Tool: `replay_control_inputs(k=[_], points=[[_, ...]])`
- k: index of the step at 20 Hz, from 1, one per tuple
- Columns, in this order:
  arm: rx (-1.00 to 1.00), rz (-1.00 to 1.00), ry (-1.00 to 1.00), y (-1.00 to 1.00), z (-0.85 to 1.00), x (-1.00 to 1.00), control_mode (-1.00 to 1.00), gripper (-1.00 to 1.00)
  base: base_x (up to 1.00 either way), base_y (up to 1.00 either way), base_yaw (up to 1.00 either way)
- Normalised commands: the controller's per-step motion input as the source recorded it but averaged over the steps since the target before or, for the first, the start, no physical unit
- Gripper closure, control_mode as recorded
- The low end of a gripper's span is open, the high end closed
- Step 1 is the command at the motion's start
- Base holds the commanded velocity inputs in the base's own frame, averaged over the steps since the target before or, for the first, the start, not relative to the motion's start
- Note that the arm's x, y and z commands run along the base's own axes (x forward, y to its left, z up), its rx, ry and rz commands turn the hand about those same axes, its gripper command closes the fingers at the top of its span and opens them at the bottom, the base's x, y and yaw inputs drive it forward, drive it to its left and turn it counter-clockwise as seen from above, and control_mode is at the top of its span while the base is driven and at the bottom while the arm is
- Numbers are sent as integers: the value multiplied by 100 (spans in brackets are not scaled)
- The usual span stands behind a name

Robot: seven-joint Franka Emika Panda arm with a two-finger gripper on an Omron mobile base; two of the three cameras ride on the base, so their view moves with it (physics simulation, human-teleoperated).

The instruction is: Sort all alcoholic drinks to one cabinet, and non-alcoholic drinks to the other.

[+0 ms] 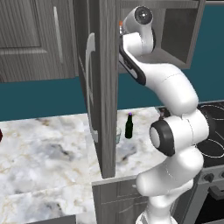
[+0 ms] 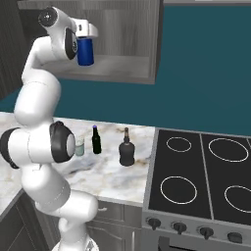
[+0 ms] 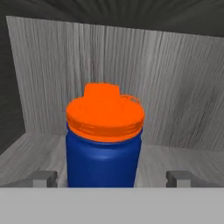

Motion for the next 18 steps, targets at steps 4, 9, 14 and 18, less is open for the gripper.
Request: replay_control_inputs(k=[4, 9, 14, 18], points=[[3, 0, 0, 0, 0, -89, -100, -100, 0, 0, 0], [6, -7, 0, -5, -20, -100, -100, -100, 0, 0, 0], [11, -7, 0, -26, -48, -100, -100, -100, 0, 0, 0], [4, 0, 0, -18, -76, -100, -100, -100, 0, 0, 0]])
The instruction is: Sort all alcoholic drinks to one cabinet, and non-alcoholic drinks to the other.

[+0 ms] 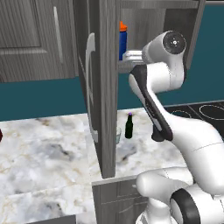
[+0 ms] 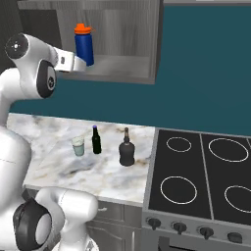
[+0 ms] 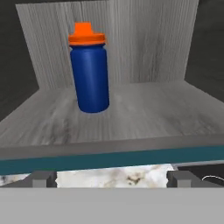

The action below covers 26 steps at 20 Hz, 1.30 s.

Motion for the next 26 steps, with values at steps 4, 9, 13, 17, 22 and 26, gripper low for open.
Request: replay_control_inputs(k=[4, 9, 13, 17, 22, 26], points=[[0, 0, 5, 0, -79, -100, -100, -100, 0, 0, 0], [0, 0, 9, 0, -77, -84, -100, -100, 0, 0, 0], [0, 1, 10, 0, -69, -33, -100, -100, 0, 0, 0], [0, 7, 15, 0, -58, 0, -100, -100, 0, 0, 0], [0, 7, 14, 7, -63, 2, -100, -100, 0, 0, 0], [0, 5, 14, 20, -69, 21, -100, -100, 0, 0, 0]])
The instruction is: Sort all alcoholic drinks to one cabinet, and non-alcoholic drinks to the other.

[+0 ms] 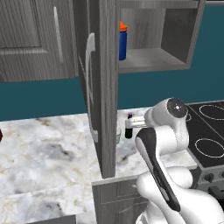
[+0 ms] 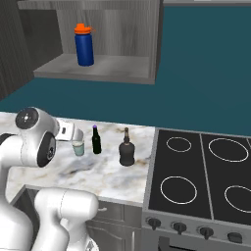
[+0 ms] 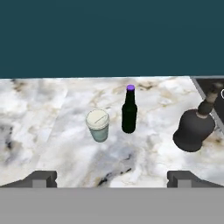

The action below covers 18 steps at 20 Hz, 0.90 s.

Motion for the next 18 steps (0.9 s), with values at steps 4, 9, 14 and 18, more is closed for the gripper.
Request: replay_control_inputs(k=[4, 9, 14, 18], points=[[-1, 0, 16, 38, -57, 38, -100, -100, 0, 0, 0], [-3, 0, 16, 31, -50, 43, -100, -100, 0, 0, 0], [0, 0, 10, 4, -45, 40, -100, -100, 0, 0, 0], [0, 0, 4, 0, -36, 31, -100, -100, 0, 0, 0]])
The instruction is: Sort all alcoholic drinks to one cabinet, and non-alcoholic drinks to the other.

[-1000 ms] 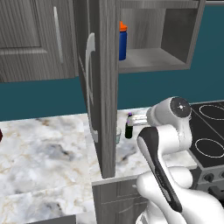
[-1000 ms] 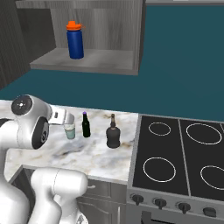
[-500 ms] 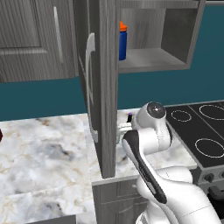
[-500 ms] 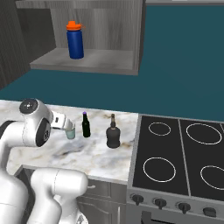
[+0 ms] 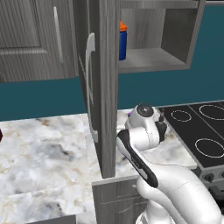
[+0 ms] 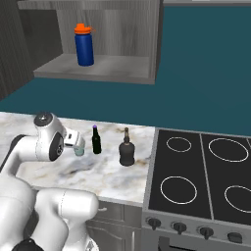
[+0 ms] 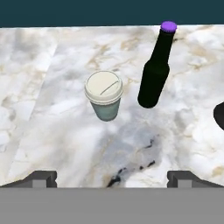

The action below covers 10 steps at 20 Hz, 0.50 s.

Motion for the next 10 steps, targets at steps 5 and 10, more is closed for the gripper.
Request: replay_control_inputs(k=[5, 10], points=[[0, 0, 2, 0, -32, 36, -100, -100, 0, 0, 0], [0, 0, 0, 0, -24, 39, -100, -100, 0, 0, 0]])
